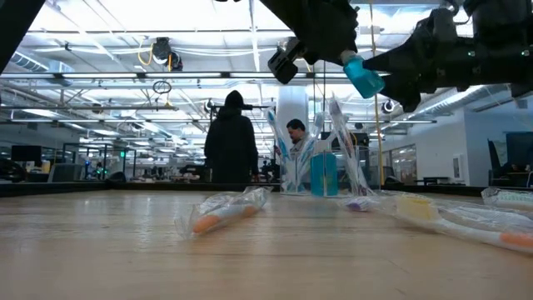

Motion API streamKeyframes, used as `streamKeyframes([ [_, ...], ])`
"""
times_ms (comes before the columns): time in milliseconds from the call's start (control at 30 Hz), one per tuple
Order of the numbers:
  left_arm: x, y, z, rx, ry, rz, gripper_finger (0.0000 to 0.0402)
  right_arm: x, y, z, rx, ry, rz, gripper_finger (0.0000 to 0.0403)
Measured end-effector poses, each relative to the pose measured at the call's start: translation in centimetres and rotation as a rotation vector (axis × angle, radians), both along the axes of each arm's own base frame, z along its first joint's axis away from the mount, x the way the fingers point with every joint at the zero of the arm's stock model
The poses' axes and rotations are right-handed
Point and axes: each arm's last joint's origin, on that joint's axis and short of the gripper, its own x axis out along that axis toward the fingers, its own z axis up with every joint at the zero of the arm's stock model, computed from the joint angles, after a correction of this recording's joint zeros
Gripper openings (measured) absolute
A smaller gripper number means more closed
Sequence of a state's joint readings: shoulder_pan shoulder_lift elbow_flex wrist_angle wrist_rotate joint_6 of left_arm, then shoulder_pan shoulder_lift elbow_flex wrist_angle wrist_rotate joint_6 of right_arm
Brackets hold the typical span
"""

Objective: Pick & Place toothbrushing station
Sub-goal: Put the blue mouthwash into the transparent organizer

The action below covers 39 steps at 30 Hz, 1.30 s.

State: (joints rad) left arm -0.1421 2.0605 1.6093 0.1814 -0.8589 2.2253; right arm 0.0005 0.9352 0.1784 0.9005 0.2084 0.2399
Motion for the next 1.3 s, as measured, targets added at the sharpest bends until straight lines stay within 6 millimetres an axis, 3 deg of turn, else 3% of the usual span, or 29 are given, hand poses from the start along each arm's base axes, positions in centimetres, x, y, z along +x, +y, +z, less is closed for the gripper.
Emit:
streamKeyframes([
  [300, 0.1, 0.0, 0.0, 0.007, 0.015, -0.045, 0.0098, 0.0, -0.3, -0.4, -0.009, 0.042, 0.008, 0.0201],
  [633, 0.4, 0.4, 1.0, -0.02, -0.111, -0.061, 0.0098, 0.1, -0.1, -0.4, -0.057, 0.048, 0.079, 0.0147],
  [967, 0.4, 0.4, 0.7, -0.042, -0.094, -0.055, 0.0111, 0.0, -0.7, -0.4, -0.072, 0.052, 0.046, 0.0094],
  [1300, 0.3, 0.4, 0.6, -0.127, -0.162, -0.039, 0.0132, 0.0, -0.7, -0.4, -0.08, 0.054, 0.045, 0.008],
])
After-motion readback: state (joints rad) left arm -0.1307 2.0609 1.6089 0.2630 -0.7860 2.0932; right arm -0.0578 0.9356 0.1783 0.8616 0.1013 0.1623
